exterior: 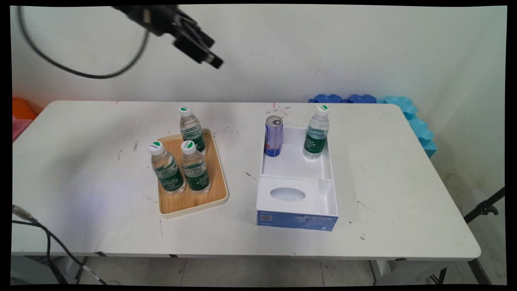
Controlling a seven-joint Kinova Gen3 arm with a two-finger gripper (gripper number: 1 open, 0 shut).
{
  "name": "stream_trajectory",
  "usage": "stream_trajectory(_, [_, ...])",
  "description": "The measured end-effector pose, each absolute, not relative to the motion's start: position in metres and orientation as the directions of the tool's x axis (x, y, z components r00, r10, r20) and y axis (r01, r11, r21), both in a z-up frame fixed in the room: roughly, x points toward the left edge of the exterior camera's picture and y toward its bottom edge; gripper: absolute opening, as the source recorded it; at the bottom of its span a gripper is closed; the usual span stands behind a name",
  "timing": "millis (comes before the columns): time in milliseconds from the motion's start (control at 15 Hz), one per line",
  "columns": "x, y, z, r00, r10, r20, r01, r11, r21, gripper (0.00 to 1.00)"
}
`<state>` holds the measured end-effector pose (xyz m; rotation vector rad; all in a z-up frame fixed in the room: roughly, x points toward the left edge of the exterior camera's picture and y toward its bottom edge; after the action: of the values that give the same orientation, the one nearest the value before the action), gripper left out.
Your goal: Pick up the green bottle from the white box
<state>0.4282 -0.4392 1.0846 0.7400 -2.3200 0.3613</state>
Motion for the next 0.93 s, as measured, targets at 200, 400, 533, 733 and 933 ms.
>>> stream_trajectory(200, [0.394, -0.453, 1.069, -0.625, -0.419, 0.658, -0.602, 0.796, -0.066, 1.00])
stream_trajectory(400, [0.356, -0.469, 1.047, -0.642, -0.426, 0.637, -0.602, 0.795, -0.074, 1.00])
stream_trajectory(533, [0.331, -0.480, 1.029, -0.656, -0.431, 0.620, -0.598, 0.798, -0.078, 1.00])
stream_trajectory(733, [0.294, -0.497, 1.001, -0.670, -0.430, 0.605, -0.587, 0.806, -0.078, 1.00])
stream_trajectory(933, [0.262, -0.511, 0.975, -0.672, -0.438, 0.597, -0.585, 0.808, -0.067, 1.00])
